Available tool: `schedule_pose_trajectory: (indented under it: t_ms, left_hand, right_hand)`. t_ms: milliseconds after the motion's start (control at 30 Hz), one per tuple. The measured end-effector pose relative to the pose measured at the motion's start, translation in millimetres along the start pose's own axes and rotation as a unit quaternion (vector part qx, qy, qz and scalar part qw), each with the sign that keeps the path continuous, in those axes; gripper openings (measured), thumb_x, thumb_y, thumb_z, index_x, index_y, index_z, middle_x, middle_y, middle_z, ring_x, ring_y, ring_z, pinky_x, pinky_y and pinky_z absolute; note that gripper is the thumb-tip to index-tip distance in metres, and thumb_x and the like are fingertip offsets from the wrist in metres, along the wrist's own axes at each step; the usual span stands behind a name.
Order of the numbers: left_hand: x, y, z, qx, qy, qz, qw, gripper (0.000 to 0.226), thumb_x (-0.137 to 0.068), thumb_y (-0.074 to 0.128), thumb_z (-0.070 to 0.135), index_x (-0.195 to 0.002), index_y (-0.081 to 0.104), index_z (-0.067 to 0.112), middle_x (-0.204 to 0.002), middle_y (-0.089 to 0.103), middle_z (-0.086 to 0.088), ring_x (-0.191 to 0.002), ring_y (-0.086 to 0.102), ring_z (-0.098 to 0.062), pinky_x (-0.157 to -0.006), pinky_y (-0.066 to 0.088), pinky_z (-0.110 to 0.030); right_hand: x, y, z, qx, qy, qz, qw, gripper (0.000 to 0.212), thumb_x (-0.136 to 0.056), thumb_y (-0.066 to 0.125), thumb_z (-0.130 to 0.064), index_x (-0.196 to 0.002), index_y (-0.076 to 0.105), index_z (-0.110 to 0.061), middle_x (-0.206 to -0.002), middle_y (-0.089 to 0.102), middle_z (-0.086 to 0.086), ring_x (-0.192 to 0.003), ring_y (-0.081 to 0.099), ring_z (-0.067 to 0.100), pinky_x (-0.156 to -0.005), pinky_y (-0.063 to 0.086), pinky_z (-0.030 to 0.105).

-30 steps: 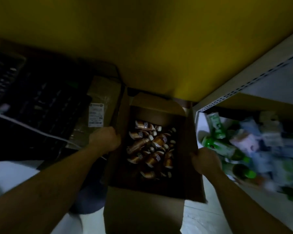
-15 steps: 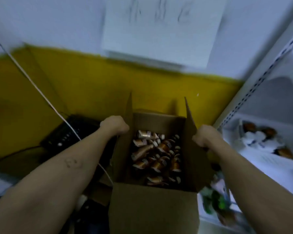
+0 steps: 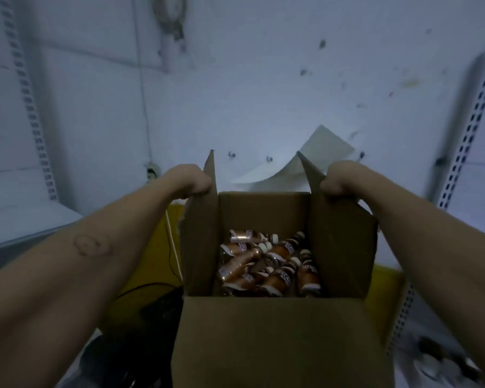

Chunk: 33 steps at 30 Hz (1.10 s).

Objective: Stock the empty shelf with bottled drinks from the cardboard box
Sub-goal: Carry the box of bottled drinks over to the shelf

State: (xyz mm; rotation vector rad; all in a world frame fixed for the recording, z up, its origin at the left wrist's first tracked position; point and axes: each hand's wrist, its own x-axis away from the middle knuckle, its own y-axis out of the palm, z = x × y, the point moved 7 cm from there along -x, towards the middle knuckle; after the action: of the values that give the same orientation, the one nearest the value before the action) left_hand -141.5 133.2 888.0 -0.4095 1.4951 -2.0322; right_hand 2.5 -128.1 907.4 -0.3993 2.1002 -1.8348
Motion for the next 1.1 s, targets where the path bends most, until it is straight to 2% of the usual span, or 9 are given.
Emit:
schedule_pose_trajectory:
  t_ms: [100, 200, 367, 433, 567, 700, 833, 933, 1100]
  left_hand:
    - [34, -53, -17, 0.014, -0.035, -0.001, 0.999, 0.018, -0.088, 0.053, 0.013, -0.076, 0.055, 0.000, -0.070, 0.053, -0.014, -0.052, 0.048, -0.023, -0.051, 0.037, -0.029]
    - [69, -103, -44, 0.010, -0.072, 0.025, 0.997, 0.020, -0.090, 0.054, 0.017, -0.091, 0.057, -0.003, -0.074, 0.055, -0.014, -0.053, 0.050, -0.023, -0.051, 0.040, -0.029]
    - [134, -183, -106, 0.010, -0.110, 0.082, 0.991, 0.036, -0.090, 0.060, 0.022, -0.112, 0.056, -0.006, -0.093, 0.060, -0.018, -0.065, 0.059, -0.026, -0.052, 0.044, -0.031]
    - [166, -211, -129, 0.028, -0.126, 0.101, 0.987, 0.038, -0.090, 0.060, 0.020, -0.118, 0.054, -0.006, -0.094, 0.061, -0.020, -0.069, 0.061, -0.030, -0.055, 0.048, -0.033]
    - [240, -257, -179, 0.027, -0.180, 0.126, 0.975, 0.038, -0.092, 0.058, 0.019, -0.121, 0.052, -0.006, -0.080, 0.056, -0.016, -0.061, 0.058, -0.026, -0.045, 0.043, -0.032]
    - [304, -293, -238, -0.015, -0.230, 0.136, 0.963, 0.046, -0.091, 0.060, 0.023, -0.126, 0.051, -0.005, -0.092, 0.057, -0.018, -0.064, 0.056, -0.027, -0.052, 0.043, -0.034]
    - [374, -314, -303, -0.041, -0.302, 0.143, 0.942, 0.045, -0.089, 0.062, 0.025, -0.123, 0.055, -0.004, -0.087, 0.057, -0.015, -0.064, 0.057, -0.026, -0.054, 0.044, -0.034]
    - [432, -313, -349, -0.049, -0.347, 0.129, 0.927, 0.042, -0.090, 0.059, 0.023, -0.118, 0.058, -0.008, -0.094, 0.059, -0.018, -0.067, 0.058, -0.028, -0.074, 0.049, -0.038]
    - [538, -294, -408, -0.067, -0.448, 0.126, 0.883, 0.045, -0.089, 0.062, 0.026, -0.120, 0.054, -0.007, -0.110, 0.057, -0.024, -0.090, 0.059, -0.038, -0.089, 0.049, -0.046]
  right_hand:
    - [22, -37, -27, 0.031, -0.034, 0.004, 0.999, 0.020, -0.089, 0.061, -0.015, -0.081, 0.055, 0.003, -0.081, 0.059, 0.016, -0.068, 0.061, 0.030, -0.063, 0.052, 0.035]
    - [44, -71, -59, 0.049, -0.081, 0.028, 0.995, 0.027, -0.083, 0.070, -0.021, -0.079, 0.056, 0.001, -0.095, 0.060, 0.017, -0.086, 0.063, 0.035, -0.083, 0.054, 0.040]
    - [75, -134, -122, 0.055, -0.148, 0.063, 0.985, 0.035, -0.069, 0.078, -0.037, -0.079, 0.071, -0.004, -0.086, 0.064, 0.015, -0.086, 0.064, 0.036, -0.089, 0.052, 0.049]
    - [105, -149, -160, 0.079, -0.174, 0.073, 0.979, 0.038, -0.068, 0.080, -0.039, -0.069, 0.062, -0.005, -0.090, 0.061, 0.016, -0.094, 0.063, 0.038, -0.094, 0.050, 0.046]
    - [165, -168, -241, 0.097, -0.231, 0.070, 0.966, 0.045, -0.083, 0.072, -0.033, -0.106, 0.061, 0.005, -0.102, 0.055, 0.019, -0.101, 0.059, 0.037, -0.099, 0.047, 0.044]
    - [212, -168, -311, 0.131, -0.302, 0.084, 0.940, 0.059, -0.085, 0.067, -0.041, -0.121, 0.059, 0.005, -0.117, 0.057, 0.021, -0.105, 0.057, 0.032, -0.103, 0.044, 0.040]
    - [255, -150, -375, 0.102, -0.346, 0.053, 0.931, 0.058, -0.077, 0.075, -0.044, -0.110, 0.063, 0.003, -0.102, 0.062, 0.018, -0.098, 0.063, 0.034, -0.099, 0.048, 0.043]
    - [298, -125, -422, 0.058, -0.388, 0.009, 0.920, 0.046, -0.073, 0.081, -0.034, -0.089, 0.067, 0.006, -0.086, 0.068, 0.018, -0.086, 0.068, 0.036, -0.091, 0.053, 0.048]
    - [380, -69, -487, 0.044, -0.462, -0.057, 0.884, 0.034, -0.075, 0.080, -0.031, -0.081, 0.063, -0.002, -0.091, 0.068, 0.019, -0.081, 0.068, 0.036, -0.082, 0.056, 0.045]
